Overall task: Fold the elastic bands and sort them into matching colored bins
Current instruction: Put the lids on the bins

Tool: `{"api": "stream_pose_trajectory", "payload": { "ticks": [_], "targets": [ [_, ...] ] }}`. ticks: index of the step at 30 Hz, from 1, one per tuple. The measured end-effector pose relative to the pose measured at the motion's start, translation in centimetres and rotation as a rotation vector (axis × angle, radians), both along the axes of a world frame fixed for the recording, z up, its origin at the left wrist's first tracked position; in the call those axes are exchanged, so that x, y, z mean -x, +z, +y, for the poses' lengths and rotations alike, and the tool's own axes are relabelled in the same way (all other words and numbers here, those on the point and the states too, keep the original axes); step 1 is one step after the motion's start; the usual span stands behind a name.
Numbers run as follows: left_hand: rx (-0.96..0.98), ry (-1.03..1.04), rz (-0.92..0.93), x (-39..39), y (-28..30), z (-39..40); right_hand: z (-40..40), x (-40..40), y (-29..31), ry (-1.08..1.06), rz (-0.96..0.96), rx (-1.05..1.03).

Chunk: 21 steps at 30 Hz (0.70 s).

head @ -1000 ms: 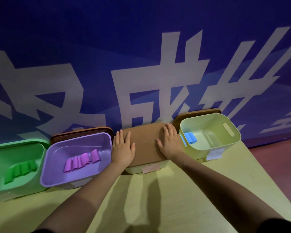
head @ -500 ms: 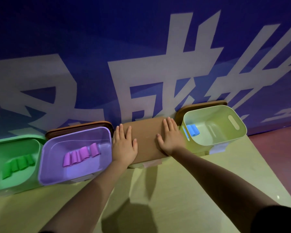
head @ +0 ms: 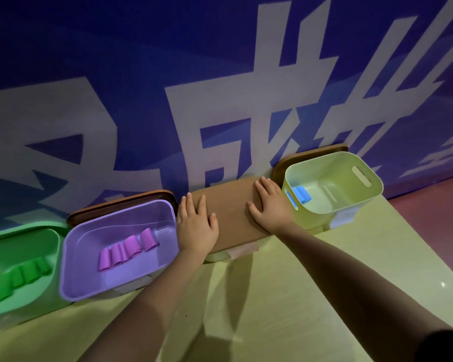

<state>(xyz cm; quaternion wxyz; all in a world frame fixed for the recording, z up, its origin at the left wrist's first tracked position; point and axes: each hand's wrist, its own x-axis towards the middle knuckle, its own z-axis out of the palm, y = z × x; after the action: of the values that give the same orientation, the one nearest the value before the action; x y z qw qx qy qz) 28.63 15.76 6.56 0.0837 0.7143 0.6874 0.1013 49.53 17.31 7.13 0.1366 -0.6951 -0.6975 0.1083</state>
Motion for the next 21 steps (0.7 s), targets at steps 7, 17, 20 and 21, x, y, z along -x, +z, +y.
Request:
{"api": "stream_pose_trajectory", "payload": {
  "ticks": [7,17,20,21],
  "targets": [
    [0.001,-0.041,0.161,-1.3,2.7,-0.5,-2.0,-0.8,1.7,0.02,0.053,-0.206],
    [0.226,-0.108,-0.482,-13.7,7.5,1.2,1.2,-17.7,6.5,-0.281,0.245,-0.178],
    [0.31,0.114,-0.686,-17.8,7.5,3.3,3.6,-21.8,6.6,-0.191,0.197,-0.104],
    [0.334,0.165,-0.719,-18.9,7.3,4.1,4.5,-22.9,6.6,-0.156,0.196,-0.071]
  ]
}}
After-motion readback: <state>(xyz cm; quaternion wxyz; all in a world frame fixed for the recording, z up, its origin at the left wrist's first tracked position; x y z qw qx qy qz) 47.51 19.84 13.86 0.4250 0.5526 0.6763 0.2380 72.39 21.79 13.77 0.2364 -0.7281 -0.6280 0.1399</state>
